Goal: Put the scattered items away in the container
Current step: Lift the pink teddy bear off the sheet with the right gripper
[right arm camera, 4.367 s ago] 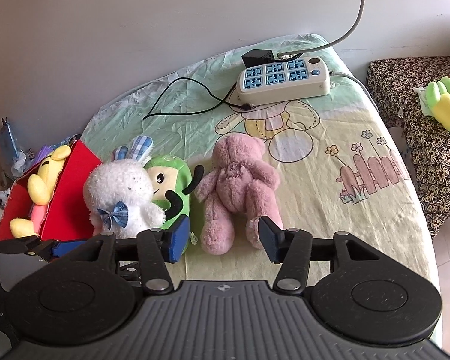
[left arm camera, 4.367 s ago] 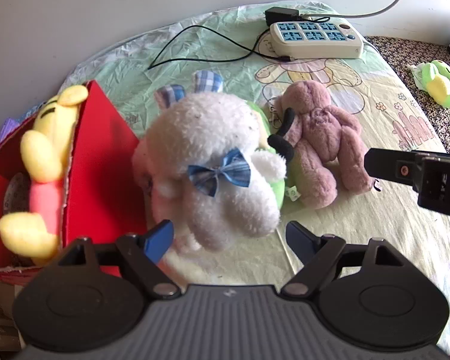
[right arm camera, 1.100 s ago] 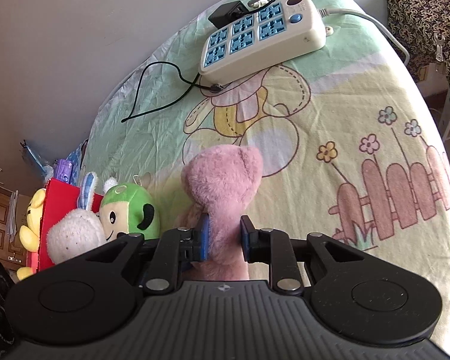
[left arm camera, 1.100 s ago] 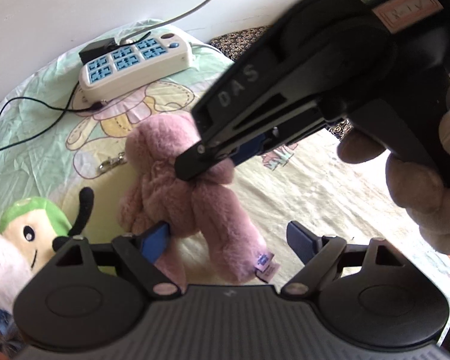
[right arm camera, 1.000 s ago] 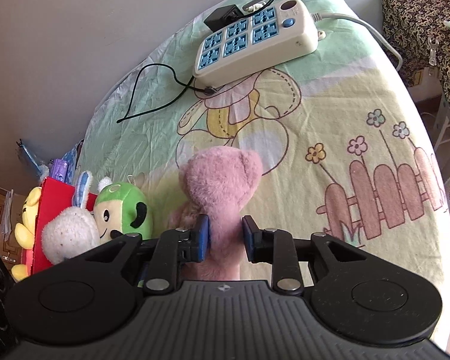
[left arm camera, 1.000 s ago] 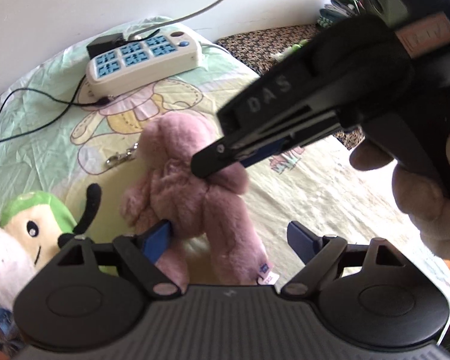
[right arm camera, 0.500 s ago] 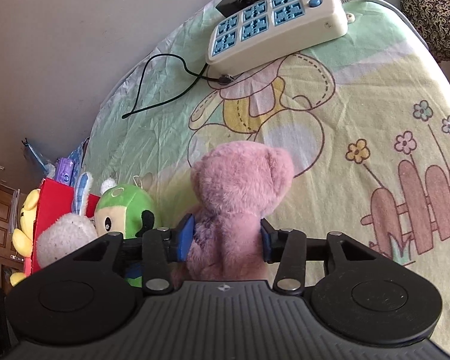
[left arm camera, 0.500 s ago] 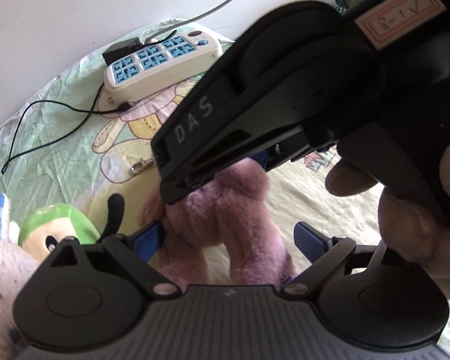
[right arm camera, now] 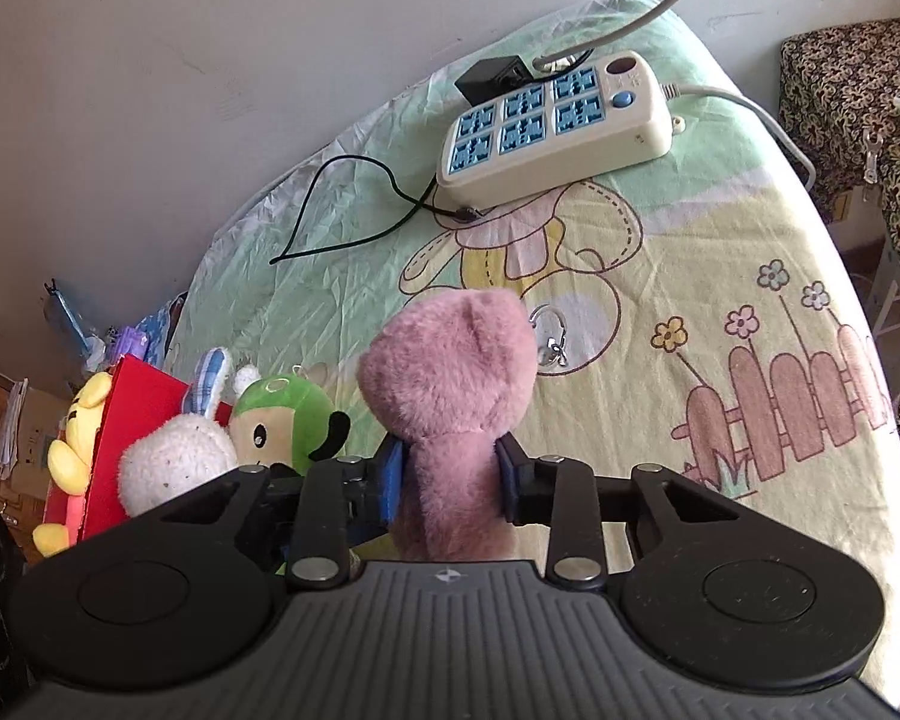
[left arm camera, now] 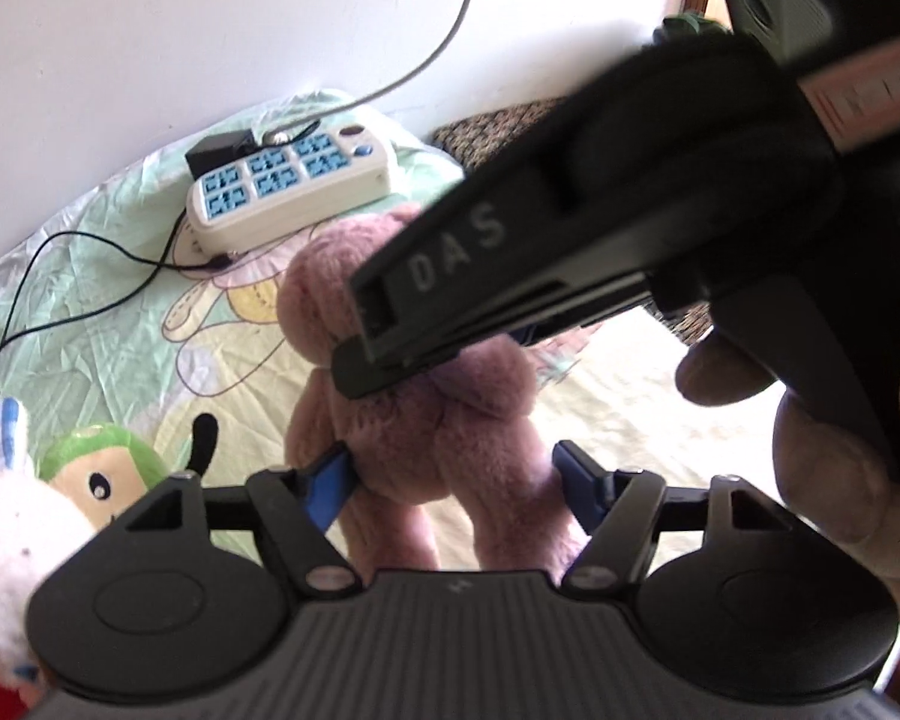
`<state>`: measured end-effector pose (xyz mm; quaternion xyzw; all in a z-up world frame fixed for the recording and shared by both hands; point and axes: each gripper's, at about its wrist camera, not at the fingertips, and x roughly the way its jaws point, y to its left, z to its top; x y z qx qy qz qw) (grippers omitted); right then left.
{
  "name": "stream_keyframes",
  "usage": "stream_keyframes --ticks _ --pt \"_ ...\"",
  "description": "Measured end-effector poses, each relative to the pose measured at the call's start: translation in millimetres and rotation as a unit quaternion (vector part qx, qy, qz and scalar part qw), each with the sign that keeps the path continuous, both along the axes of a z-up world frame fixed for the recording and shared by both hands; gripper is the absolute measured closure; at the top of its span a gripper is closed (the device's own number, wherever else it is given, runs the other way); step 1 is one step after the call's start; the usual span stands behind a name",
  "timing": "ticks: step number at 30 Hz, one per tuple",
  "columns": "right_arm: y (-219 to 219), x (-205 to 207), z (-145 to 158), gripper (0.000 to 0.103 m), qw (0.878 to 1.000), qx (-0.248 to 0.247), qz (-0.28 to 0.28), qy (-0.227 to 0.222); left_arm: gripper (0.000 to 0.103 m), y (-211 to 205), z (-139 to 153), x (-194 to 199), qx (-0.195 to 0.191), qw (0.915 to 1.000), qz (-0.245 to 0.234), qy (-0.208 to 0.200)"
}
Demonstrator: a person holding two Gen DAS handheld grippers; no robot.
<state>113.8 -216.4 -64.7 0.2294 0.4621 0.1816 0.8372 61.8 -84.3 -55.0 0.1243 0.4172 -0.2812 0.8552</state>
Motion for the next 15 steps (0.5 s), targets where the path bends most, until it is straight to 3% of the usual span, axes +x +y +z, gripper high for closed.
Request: stream_keyframes --ticks 8,15 --pt "1 -36 52 0.070 0.998 0.006 -0.004 -0.061 0.033 13 56 -42 -0.042 0.9973 0.006 -0.060" --pt "31 -58 103 0.070 0.992 0.013 0.025 -0.126 0.035 54 103 -67 -0.082 0.9893 0.042 -0.113"
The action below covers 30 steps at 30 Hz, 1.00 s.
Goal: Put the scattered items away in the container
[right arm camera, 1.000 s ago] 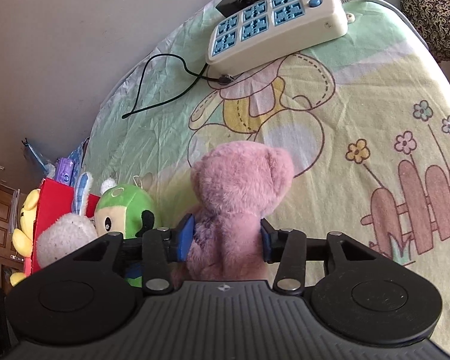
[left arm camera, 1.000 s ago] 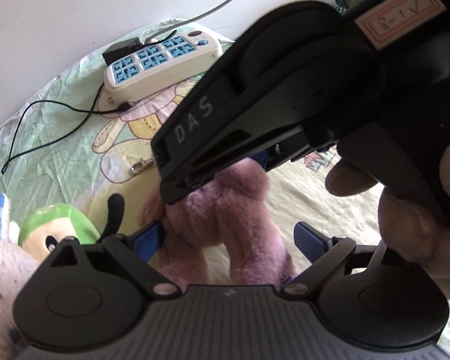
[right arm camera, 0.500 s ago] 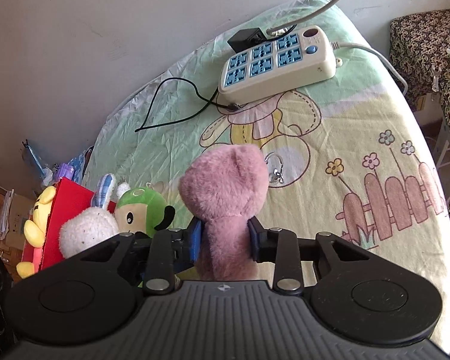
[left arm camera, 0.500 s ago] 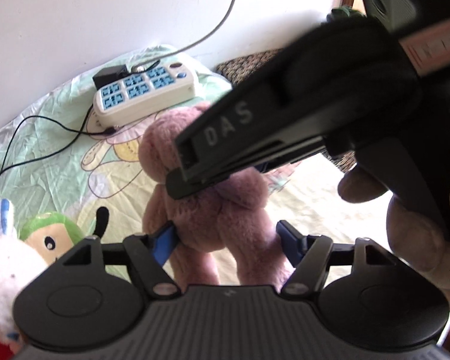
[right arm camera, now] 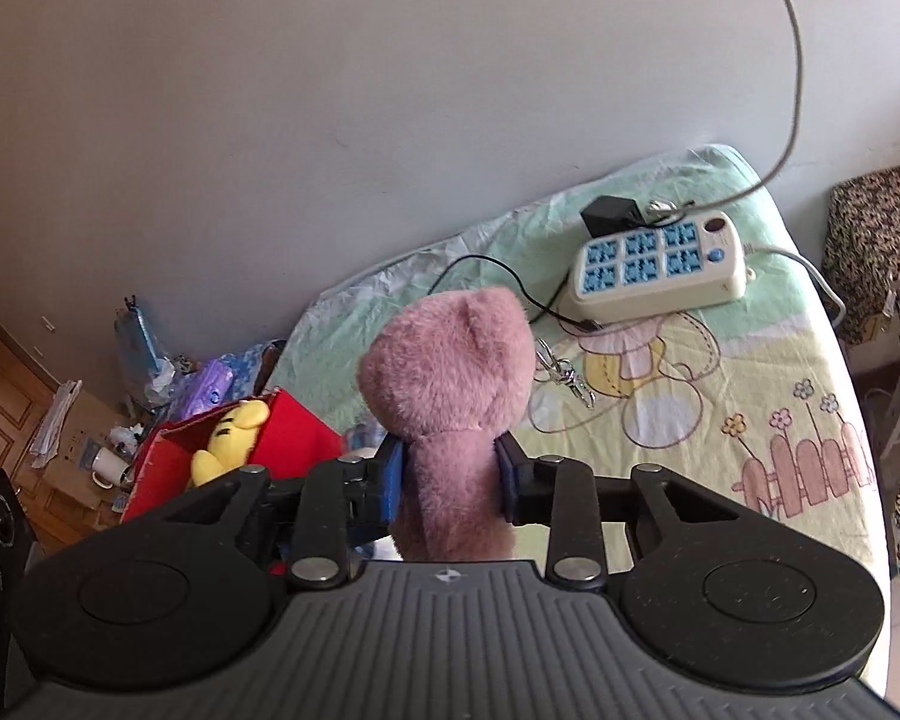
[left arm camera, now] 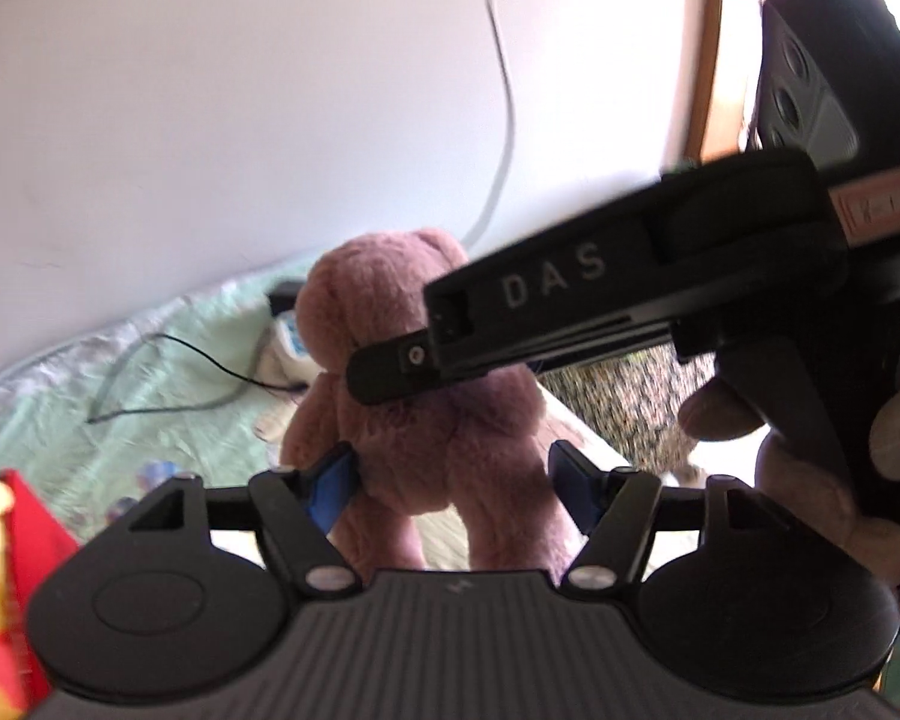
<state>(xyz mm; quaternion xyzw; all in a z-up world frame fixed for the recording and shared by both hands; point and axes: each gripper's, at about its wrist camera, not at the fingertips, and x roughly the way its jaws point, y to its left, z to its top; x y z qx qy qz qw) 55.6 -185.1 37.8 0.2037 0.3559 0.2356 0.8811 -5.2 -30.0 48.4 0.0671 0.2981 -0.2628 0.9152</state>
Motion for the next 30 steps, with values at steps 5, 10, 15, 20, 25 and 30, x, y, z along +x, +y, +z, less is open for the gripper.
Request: stream_keyframes --ticks 5,10,15,20,25,30 --pt "42 -10 30 0.070 0.999 -0.004 0.031 -0.041 0.034 44 26 -19 -0.016 0.9988 0.026 -0.038" --pt "102 -21 50 0.070 0.996 -0.008 0.057 -0.068 0.034 97 42 -31 -0.021 0.9968 0.050 -0.058" --pt "173 -30 64 0.070 0.993 -0.008 0.085 -0.083 0.035 161 53 -37 -0.028 0.9945 0.077 -0.065" --pt "239 -26 69 0.070 0.989 -0.006 0.117 -0.091 0.034 215 53 -38 -0.015 0.9920 0.105 -0.068" --pt "299 -18 62 0.070 0.986 -0.020 0.146 -0.081 0.034 256 38 -35 -0.001 0.9911 0.123 -0.049" --pt "342 -8 47 0.070 0.983 -0.060 0.164 -0.056 0.034 280 12 -27 0.012 0.9921 0.123 -0.021"
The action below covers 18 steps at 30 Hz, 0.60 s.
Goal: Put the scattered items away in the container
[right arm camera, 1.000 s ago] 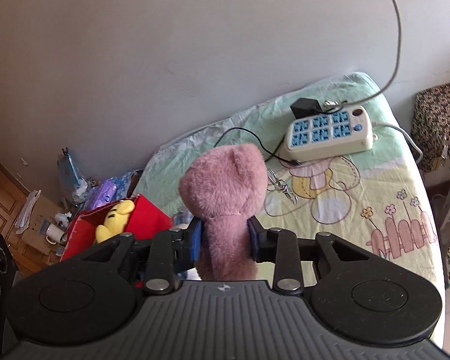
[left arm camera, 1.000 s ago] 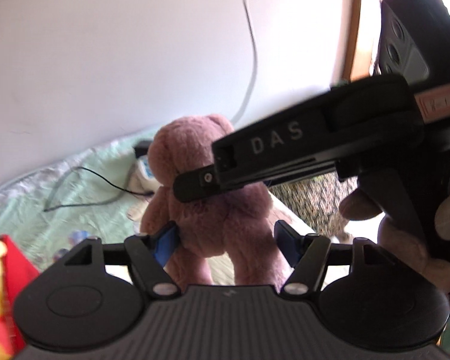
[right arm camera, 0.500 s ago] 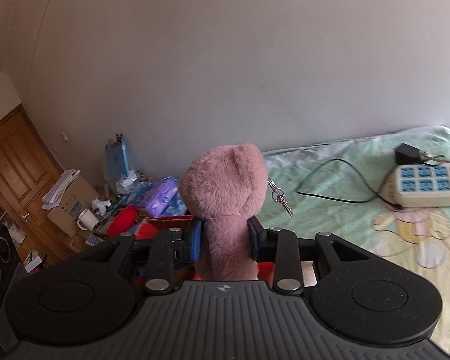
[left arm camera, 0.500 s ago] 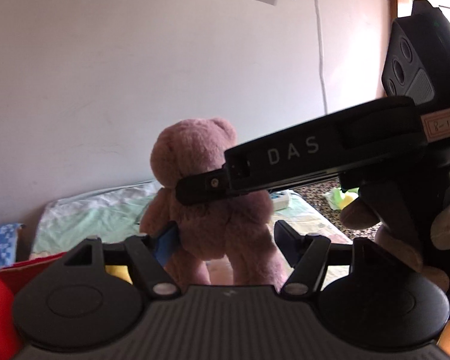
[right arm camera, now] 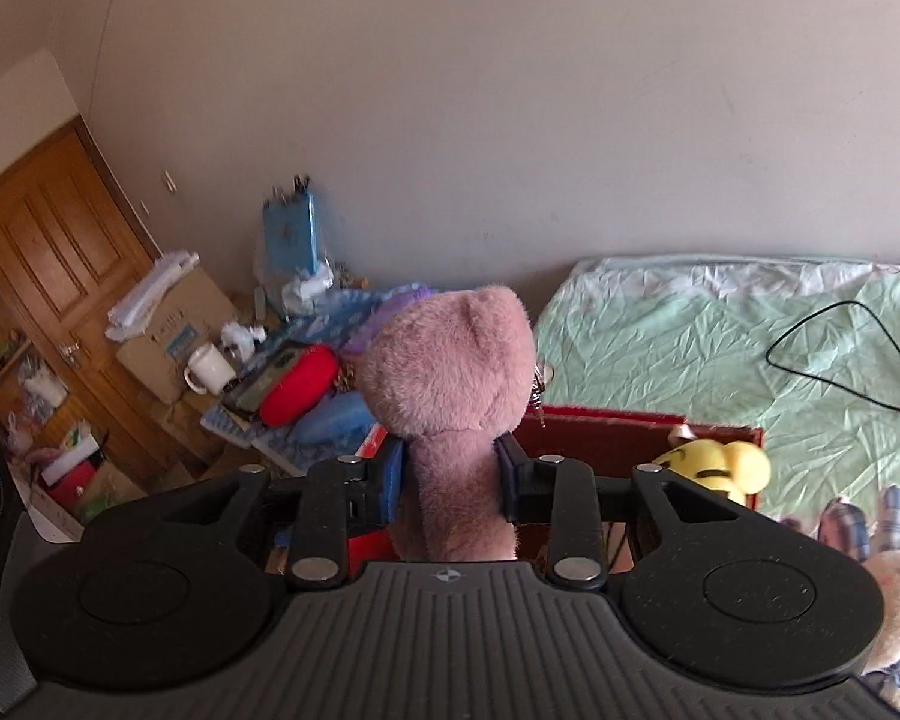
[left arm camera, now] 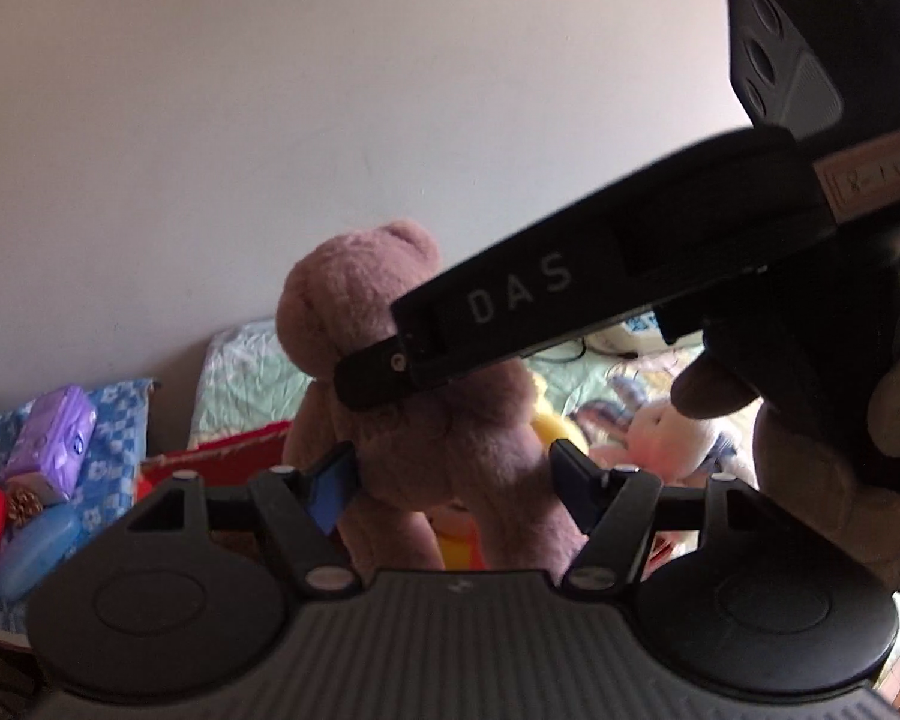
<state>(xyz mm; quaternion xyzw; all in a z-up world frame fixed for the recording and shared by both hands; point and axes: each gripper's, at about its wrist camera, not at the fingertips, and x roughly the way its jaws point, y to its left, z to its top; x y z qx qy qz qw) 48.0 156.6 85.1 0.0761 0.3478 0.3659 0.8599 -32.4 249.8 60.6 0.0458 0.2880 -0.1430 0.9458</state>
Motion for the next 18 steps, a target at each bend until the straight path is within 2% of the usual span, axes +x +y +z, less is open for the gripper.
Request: stream_keyframes --ticks 5,7,11,14,18 --pt "22 10 -18 0.070 0.999 -0.046 0.001 0.022 0.035 30 -15 14 -0.022 0.9988 -0.014 0.041" --pt "28 15 -27 0.070 0.997 -0.067 -0.002 0.037 0.035 33 -23 8 -0.029 0.9975 -0.022 0.060" --pt "42 27 -44 0.070 0.991 -0.116 0.000 0.062 0.035 37 -39 22 -0.041 0.9942 -0.035 0.094" --pt "48 38 -57 0.070 0.985 -0.149 0.004 0.086 0.035 28 -45 14 -0.040 0.9926 -0.050 0.104" --pt "55 51 -77 0.070 0.975 -0.190 0.002 0.113 0.038 25 -56 23 -0.029 0.9907 -0.064 0.116"
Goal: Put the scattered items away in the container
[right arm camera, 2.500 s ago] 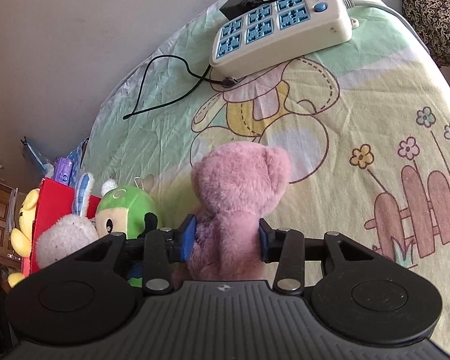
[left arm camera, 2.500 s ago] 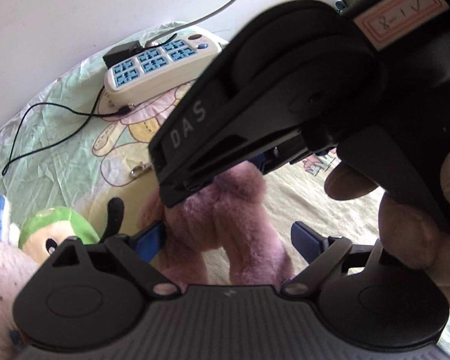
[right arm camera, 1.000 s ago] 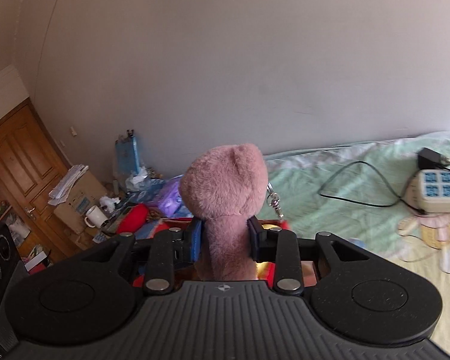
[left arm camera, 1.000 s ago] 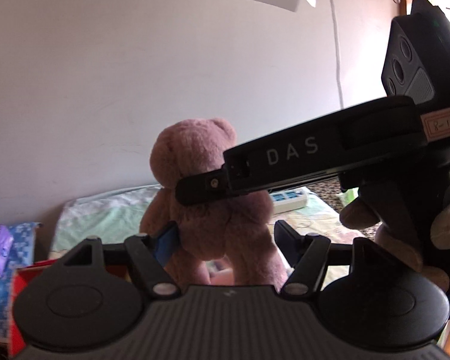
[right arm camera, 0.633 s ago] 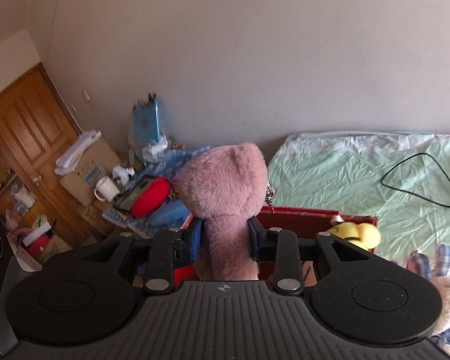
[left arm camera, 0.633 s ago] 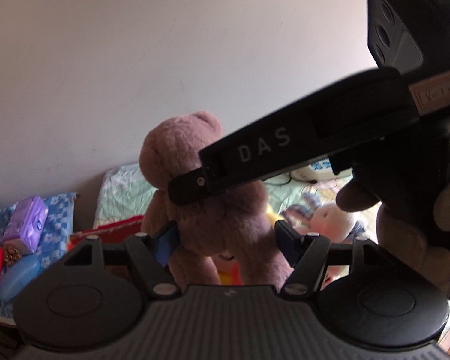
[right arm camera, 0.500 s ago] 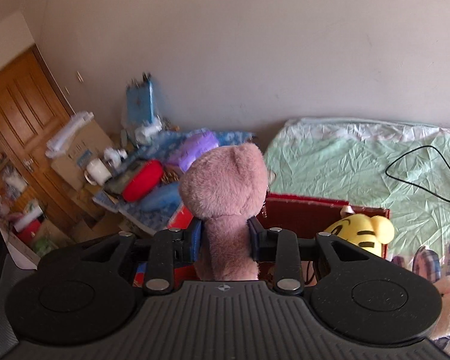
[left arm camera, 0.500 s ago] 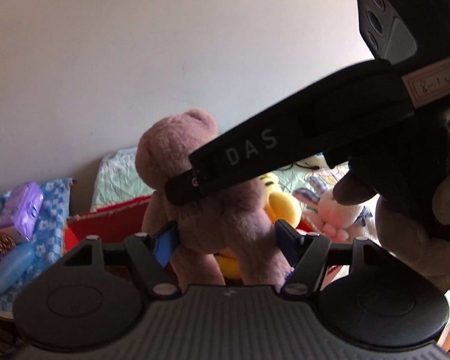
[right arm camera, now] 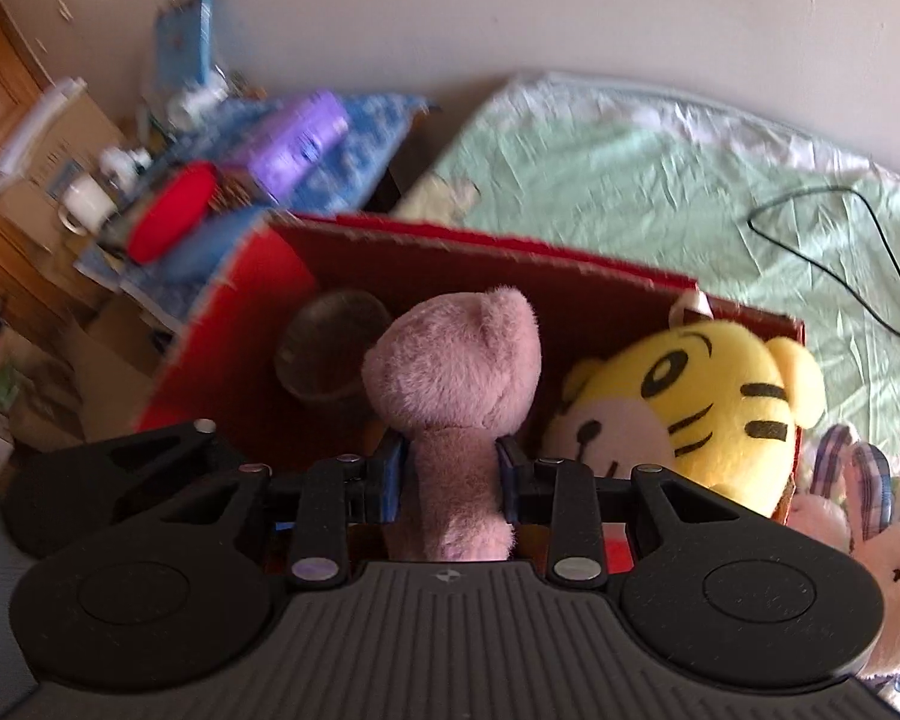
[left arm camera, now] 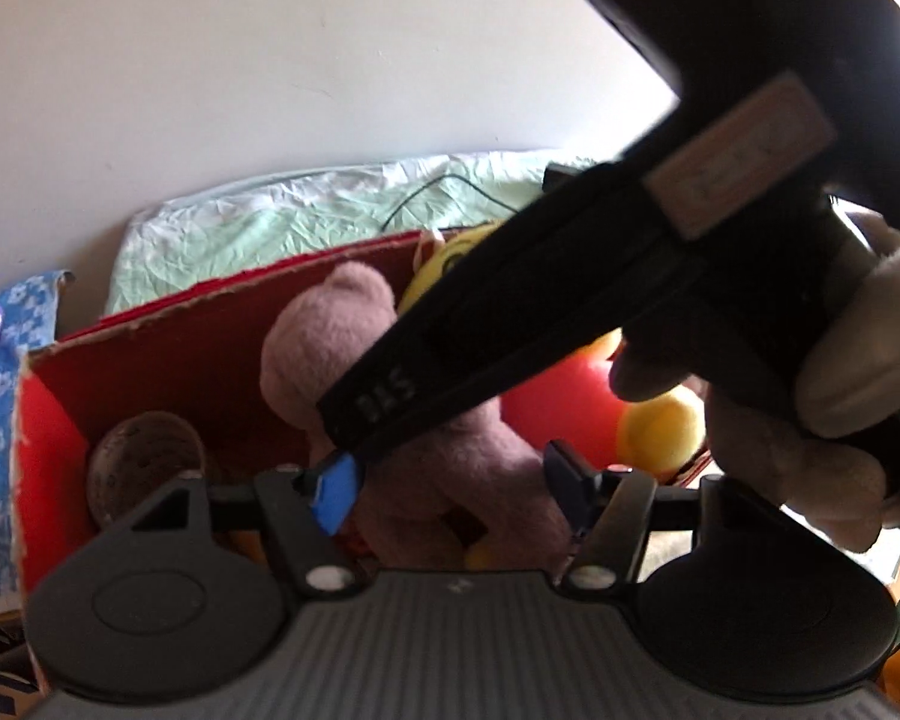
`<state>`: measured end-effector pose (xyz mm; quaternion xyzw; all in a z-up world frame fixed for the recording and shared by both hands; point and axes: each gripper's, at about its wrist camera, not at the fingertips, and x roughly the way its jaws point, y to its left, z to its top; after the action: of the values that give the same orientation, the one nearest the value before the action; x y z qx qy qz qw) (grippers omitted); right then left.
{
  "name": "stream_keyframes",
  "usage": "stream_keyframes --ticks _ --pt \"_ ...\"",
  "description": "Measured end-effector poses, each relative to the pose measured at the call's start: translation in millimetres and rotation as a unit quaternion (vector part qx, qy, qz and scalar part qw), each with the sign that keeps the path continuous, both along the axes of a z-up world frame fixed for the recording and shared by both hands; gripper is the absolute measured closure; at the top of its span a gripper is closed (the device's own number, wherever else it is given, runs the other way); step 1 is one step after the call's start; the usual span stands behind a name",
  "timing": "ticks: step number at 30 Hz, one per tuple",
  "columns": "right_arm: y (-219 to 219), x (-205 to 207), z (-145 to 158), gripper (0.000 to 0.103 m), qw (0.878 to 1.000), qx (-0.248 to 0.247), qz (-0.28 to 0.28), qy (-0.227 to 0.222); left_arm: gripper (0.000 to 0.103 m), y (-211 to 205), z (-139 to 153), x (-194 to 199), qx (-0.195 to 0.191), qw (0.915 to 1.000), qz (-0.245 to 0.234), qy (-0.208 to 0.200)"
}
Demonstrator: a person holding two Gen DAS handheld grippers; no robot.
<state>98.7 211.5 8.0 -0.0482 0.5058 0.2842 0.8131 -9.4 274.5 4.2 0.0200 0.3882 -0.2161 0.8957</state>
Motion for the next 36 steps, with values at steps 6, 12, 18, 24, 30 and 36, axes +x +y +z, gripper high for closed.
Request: stream_keyframes --ticks 6,12,18,24,30,36 --pt "6 9 -15 0.070 0.999 -0.033 -0.005 0.014 0.032 6 -6 10 -0.007 0.9999 -0.003 0.013" --pt "9 16 -19 0.070 0.998 -0.058 -0.014 0.022 0.022 15 -12 18 -0.035 0.9986 -0.007 0.039" --pt "10 23 -22 0.070 0.997 -0.065 -0.023 0.029 0.020 17 -23 28 -0.060 0.9959 -0.016 0.066" --pt "4 23 -13 0.068 0.998 -0.039 -0.039 0.035 0.018 15 -24 28 -0.071 0.9940 -0.029 0.078" --pt "-12 16 10 0.065 0.997 0.001 -0.072 0.001 0.018 7 -22 26 -0.068 0.9934 -0.039 0.084" --pt "-18 14 13 0.069 0.995 0.063 -0.082 0.012 0.017 1 -19 20 -0.058 0.9941 -0.042 0.082"
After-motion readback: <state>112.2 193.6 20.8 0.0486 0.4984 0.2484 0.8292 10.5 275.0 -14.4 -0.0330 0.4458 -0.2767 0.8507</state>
